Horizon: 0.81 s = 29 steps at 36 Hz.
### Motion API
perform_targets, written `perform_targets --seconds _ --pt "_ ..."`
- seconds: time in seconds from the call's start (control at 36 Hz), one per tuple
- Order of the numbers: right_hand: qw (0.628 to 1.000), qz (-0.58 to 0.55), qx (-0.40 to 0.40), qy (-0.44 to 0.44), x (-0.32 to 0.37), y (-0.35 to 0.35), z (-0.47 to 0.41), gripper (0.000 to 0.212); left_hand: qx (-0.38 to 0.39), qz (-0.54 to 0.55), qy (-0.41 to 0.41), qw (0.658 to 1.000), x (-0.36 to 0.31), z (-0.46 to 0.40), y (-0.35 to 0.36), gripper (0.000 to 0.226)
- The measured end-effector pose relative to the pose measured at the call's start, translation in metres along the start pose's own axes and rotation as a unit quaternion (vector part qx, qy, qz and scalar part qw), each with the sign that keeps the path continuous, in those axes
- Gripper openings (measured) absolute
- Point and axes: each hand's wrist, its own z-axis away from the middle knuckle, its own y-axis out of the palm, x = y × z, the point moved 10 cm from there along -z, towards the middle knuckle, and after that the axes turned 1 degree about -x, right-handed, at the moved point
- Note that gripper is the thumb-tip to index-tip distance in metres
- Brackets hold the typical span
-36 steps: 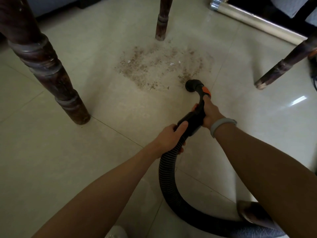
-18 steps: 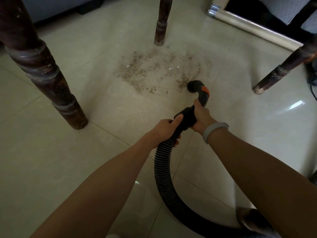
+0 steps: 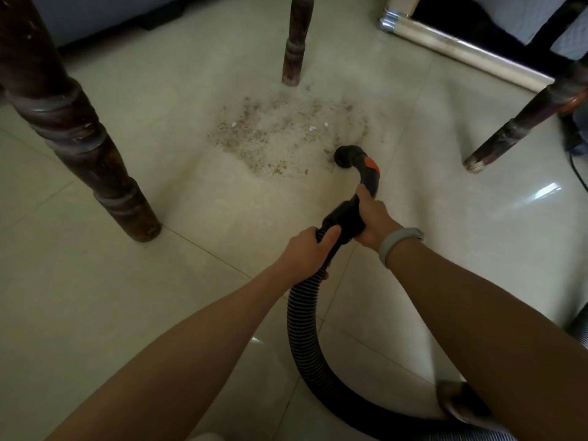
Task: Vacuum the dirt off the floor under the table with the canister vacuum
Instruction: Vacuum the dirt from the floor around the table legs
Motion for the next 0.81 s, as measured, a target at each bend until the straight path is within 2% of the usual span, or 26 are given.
perform_targets --seconds 0.19,0.5,0.81 --pt "1.0 0.021 0.007 -0.002 -0.023 0.004 0.011 0.032 -0.023 -0.008 -0.006 1.0 0.023 0.023 -0.001 0.039" --pt "0.999 0.037 0.019 0.007 -0.06 -0.001 0.023 0.04 -0.015 -0.054 0.005 0.998 0.046 0.051 0.006 0.033" --pt "0.999 0.045 0.016 -0.005 -0.05 0.015 0.015 0.044 -0.049 -0.04 0.003 0.998 0.043 0.041 -0.009 0.034"
